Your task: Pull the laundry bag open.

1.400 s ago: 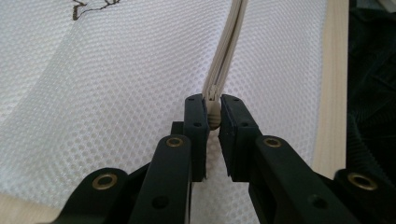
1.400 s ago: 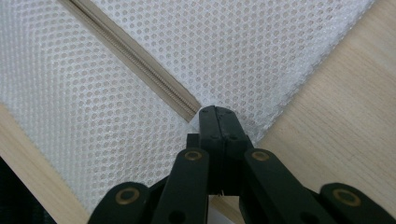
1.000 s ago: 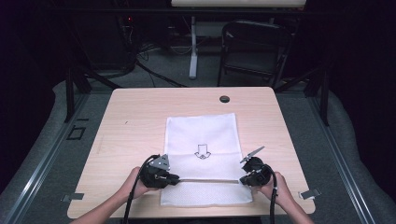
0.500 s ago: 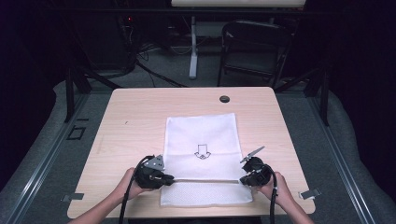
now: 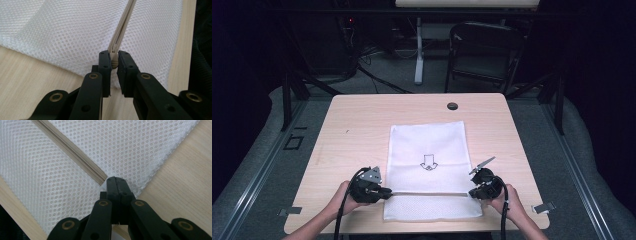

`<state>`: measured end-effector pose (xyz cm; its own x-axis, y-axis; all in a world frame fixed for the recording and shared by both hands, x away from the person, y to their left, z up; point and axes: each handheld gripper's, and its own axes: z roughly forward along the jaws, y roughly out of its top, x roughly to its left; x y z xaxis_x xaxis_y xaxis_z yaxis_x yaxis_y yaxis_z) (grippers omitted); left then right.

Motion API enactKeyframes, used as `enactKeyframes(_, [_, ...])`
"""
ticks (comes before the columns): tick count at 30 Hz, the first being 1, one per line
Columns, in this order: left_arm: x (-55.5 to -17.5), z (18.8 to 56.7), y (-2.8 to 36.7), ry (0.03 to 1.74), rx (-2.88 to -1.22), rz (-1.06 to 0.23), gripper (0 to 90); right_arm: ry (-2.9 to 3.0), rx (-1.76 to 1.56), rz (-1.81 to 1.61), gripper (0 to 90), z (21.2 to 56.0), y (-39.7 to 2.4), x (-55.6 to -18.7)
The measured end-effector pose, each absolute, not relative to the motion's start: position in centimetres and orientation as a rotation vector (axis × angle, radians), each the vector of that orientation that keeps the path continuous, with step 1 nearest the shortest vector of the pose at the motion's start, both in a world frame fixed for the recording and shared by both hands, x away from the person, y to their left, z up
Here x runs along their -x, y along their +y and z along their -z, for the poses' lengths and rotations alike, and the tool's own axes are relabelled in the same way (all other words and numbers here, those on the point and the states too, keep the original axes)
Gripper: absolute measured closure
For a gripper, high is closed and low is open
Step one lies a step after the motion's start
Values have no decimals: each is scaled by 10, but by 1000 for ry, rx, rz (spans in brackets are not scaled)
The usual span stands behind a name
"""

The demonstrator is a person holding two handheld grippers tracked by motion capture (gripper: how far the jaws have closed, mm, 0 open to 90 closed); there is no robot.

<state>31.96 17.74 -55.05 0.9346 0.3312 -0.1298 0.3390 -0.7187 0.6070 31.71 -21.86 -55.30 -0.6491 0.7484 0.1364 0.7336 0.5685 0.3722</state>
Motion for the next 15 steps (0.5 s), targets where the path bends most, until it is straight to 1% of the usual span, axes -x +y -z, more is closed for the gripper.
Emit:
enactKeyframes(6, [-319, 551, 189, 494, -2433, 1, 816, 2745, -1302, -627, 900, 553, -218, -317])
enactKeyframes(12, [-317, 554, 208, 554, -2425, -11, 816, 2745, -1305, -611, 900, 553, -218, -317])
enactKeyframes(15, [-315, 555, 208, 545, -2431, -11, 816, 2747, -1302, -608, 900, 552, -218, -317])
